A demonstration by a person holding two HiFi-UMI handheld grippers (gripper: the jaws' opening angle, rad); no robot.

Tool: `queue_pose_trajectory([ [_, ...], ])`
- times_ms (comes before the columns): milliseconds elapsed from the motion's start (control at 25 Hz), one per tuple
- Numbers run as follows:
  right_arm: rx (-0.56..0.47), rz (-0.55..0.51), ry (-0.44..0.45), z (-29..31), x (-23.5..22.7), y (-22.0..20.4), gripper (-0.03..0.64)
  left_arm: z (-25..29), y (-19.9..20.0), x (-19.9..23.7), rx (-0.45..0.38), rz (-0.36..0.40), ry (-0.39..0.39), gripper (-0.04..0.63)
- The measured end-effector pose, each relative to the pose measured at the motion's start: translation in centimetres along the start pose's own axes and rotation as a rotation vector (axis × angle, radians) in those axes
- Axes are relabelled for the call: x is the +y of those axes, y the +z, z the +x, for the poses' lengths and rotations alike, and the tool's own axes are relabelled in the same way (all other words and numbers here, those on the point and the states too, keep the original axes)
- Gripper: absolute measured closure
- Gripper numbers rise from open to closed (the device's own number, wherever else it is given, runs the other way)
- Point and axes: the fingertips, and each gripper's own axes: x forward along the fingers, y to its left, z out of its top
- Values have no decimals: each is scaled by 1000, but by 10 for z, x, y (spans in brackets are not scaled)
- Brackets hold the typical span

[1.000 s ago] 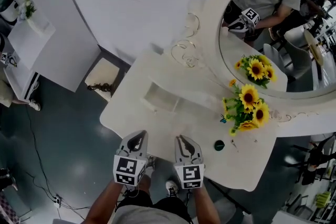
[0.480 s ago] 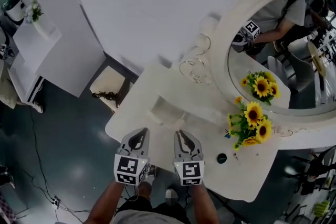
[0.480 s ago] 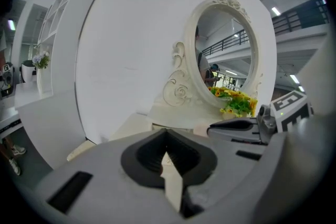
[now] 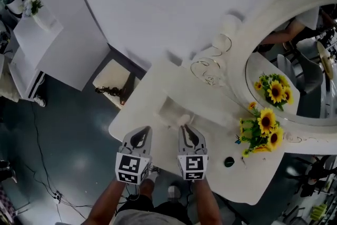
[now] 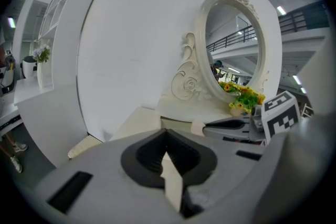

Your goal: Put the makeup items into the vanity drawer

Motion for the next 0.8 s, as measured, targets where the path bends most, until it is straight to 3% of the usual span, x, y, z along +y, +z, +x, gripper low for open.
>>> queue_pose_trajectory([
  [360, 15, 16, -22, 10, -4, -6, 545, 5, -13, 5, 28, -8, -14, 595],
  [520, 4, 22, -22, 9, -2, -5, 499, 4, -15, 4, 30, -5, -18, 595],
  [800, -1, 20, -30, 2, -1, -3, 499, -4, -14, 3, 22, -1, -14, 595],
])
